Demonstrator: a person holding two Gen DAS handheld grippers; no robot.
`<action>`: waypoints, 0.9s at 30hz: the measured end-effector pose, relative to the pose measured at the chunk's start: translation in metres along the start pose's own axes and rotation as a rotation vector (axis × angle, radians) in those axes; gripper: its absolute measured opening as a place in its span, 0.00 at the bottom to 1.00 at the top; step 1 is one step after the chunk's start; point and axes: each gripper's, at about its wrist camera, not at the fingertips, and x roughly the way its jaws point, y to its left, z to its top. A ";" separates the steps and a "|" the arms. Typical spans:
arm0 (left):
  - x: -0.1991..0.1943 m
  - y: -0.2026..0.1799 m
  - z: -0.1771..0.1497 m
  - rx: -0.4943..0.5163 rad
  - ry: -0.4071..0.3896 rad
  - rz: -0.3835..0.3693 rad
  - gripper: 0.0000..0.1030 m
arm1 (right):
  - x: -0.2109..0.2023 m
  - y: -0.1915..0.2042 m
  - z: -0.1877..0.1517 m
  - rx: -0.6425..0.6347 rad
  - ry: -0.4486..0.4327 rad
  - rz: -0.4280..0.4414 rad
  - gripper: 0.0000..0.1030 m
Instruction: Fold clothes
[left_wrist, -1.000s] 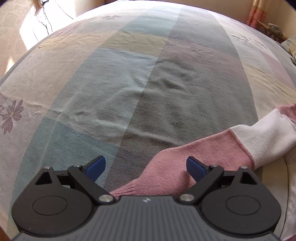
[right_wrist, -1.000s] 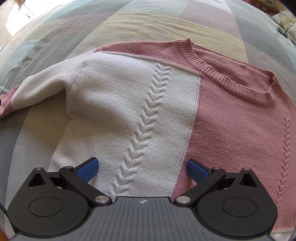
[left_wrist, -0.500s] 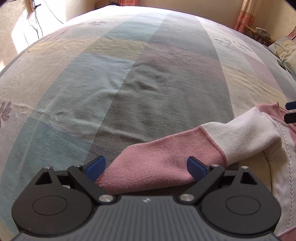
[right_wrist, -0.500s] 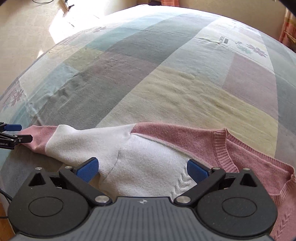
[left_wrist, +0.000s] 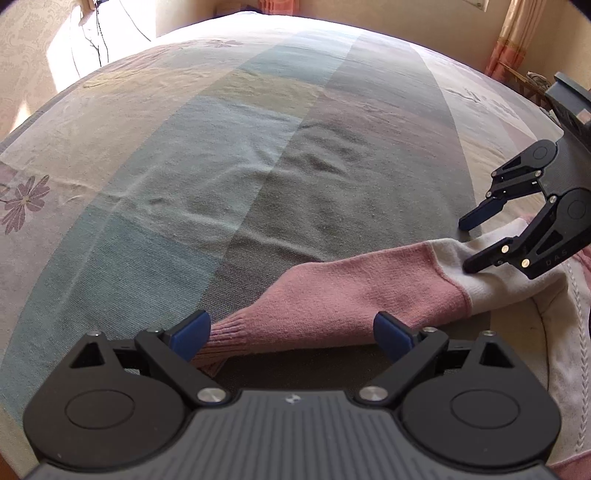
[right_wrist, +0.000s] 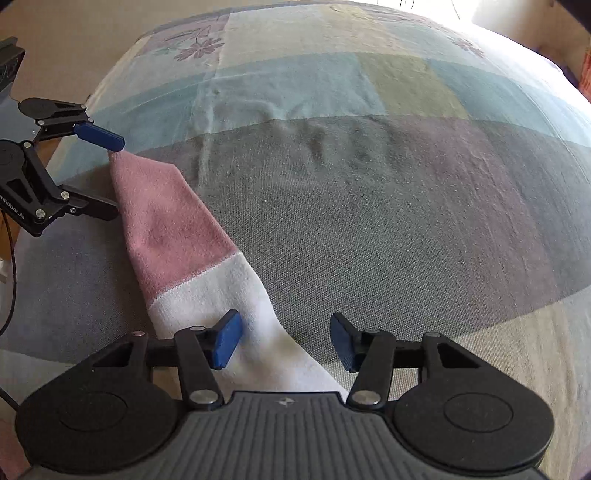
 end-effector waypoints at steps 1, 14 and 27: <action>0.000 0.002 -0.001 -0.007 -0.001 0.002 0.92 | 0.006 0.003 0.000 -0.036 0.019 0.006 0.55; 0.003 0.013 0.006 -0.112 -0.026 -0.009 0.92 | -0.009 -0.002 0.020 -0.124 0.007 -0.032 0.11; 0.010 0.023 0.002 -0.292 0.004 -0.143 0.92 | -0.021 -0.021 0.020 0.044 -0.071 -0.215 0.29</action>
